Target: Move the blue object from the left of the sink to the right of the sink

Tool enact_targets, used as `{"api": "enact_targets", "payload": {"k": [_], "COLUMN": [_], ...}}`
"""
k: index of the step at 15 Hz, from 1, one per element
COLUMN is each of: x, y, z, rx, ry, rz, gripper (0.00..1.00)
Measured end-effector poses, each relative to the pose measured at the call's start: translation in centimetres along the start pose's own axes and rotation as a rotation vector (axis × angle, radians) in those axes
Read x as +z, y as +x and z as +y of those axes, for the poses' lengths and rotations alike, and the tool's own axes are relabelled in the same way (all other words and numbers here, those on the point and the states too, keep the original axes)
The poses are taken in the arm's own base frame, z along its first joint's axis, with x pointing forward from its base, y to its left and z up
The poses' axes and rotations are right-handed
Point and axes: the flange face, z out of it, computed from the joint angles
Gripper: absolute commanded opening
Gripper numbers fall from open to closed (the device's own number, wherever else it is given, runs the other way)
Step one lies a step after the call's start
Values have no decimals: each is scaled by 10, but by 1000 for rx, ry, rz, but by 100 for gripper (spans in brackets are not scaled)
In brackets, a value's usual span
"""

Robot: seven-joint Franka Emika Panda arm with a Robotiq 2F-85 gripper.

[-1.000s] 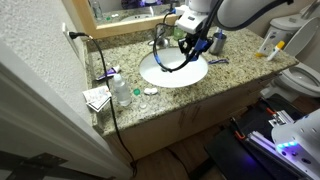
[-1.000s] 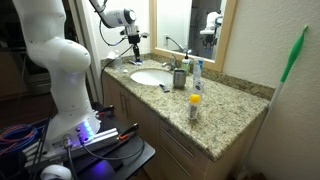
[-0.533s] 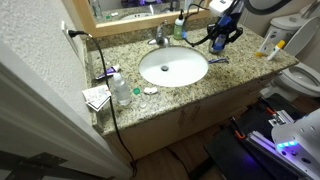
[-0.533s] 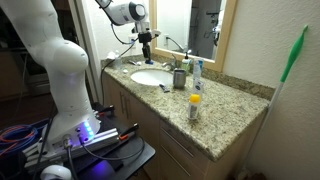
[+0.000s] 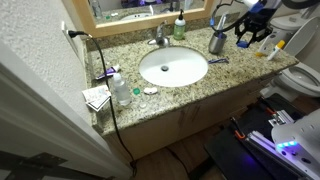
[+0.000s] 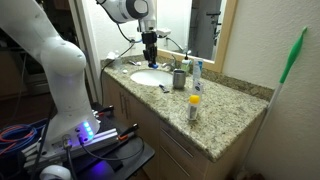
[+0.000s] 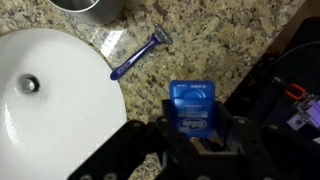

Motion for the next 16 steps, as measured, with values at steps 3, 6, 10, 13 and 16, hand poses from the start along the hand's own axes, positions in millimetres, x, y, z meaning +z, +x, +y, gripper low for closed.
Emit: {"api": "enact_targets", "payload": {"k": [3, 6, 10, 13, 16], "x": [21, 46, 60, 61, 80], "y": [-17, -74, -115, -113, -113], "z": [-4, -44, -74, -71, -61], "rx": [137, 320, 497, 507, 559], "ry": [26, 43, 16, 20, -6], "rz": [18, 43, 40, 40, 46], "gripper": [19, 19, 19, 19, 19]}}
